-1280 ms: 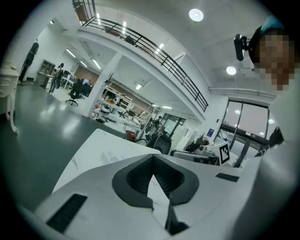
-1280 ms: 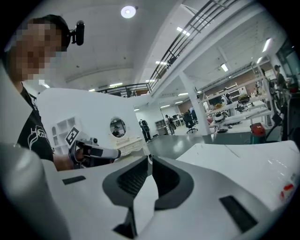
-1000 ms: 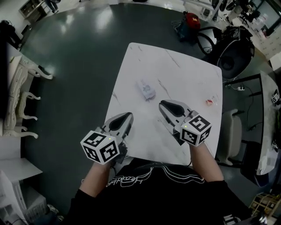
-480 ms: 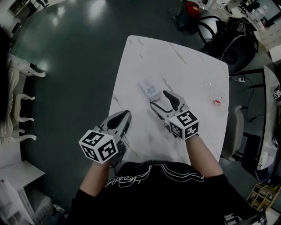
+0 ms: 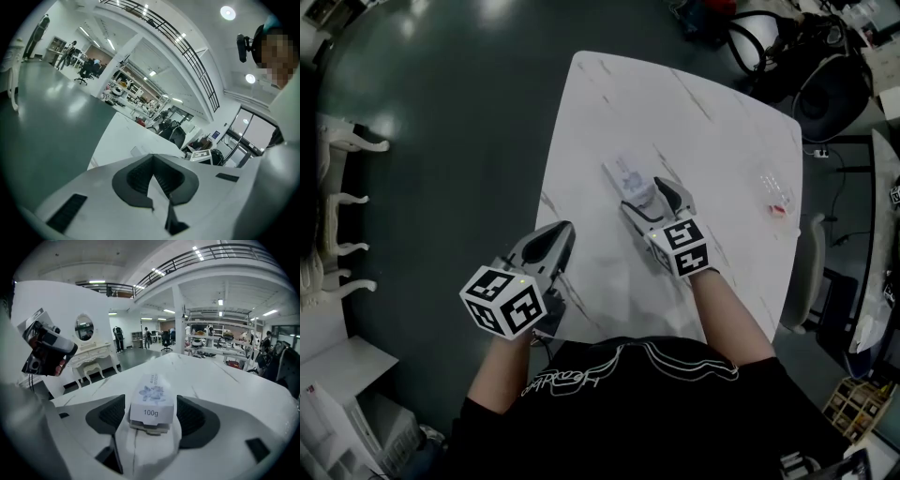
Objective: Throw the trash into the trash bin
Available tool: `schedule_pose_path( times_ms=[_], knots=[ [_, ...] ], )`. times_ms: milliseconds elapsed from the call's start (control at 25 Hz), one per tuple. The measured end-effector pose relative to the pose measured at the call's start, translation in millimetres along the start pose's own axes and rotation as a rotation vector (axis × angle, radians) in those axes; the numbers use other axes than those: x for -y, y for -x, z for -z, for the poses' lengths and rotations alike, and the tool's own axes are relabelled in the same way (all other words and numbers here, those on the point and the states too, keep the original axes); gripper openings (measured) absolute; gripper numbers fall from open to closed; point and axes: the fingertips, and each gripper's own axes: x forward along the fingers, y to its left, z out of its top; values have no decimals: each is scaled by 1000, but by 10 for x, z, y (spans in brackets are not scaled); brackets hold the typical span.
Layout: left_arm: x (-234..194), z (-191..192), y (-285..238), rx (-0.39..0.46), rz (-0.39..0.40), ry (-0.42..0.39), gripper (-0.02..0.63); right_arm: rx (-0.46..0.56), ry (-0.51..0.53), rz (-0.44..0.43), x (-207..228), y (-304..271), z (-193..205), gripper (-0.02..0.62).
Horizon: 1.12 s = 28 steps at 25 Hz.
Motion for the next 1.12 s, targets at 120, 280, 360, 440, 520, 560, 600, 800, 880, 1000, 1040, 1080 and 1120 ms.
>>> schedule_pose_path(
  times_ms=[120, 280, 360, 440, 520, 560, 600, 800, 880, 1000, 1040, 1080, 1120],
  knots=[
    [-61, 46, 12, -5, -9, 7, 5, -10, -9, 9, 9, -88, 29, 341],
    [-95, 109, 33, -7, -21, 25, 5, -12, 2, 29, 45, -143, 63, 341],
    [-104, 134, 57, -11, -29, 28, 5, -9, 20, 38, 52, -152, 53, 339],
    [-120, 156, 91, -13, -37, 29, 5, -11, 30, 35, 44, -178, 54, 339],
    [-145, 176, 130, -9, -48, 33, 5, -13, 25, 26, 42, -204, 72, 339],
    [-156, 185, 151, -6, -55, 36, 5, -14, 21, 23, 48, -211, 81, 339],
    [-165, 197, 173, -3, -63, 39, 5, -15, 17, 21, 55, -213, 89, 339],
    [-129, 301, 273, 0, -94, 54, 5, -17, 24, 8, 58, -188, 109, 339],
    [-98, 343, 312, 1, -104, 55, 5, -17, 19, -4, 52, -184, 115, 339],
    [-51, 404, 359, 4, -117, 60, 5, -15, -8, -21, 51, -170, 100, 339],
    [-20, 426, 363, 2, -118, 60, 5, -12, -11, -21, 60, -144, 85, 339],
    [25, 447, 360, 0, -117, 58, 5, -6, -9, -19, 73, -102, 68, 339],
    [77, 464, 356, -1, -114, 53, 5, 2, -5, -15, 85, -45, 49, 339]
  ],
)
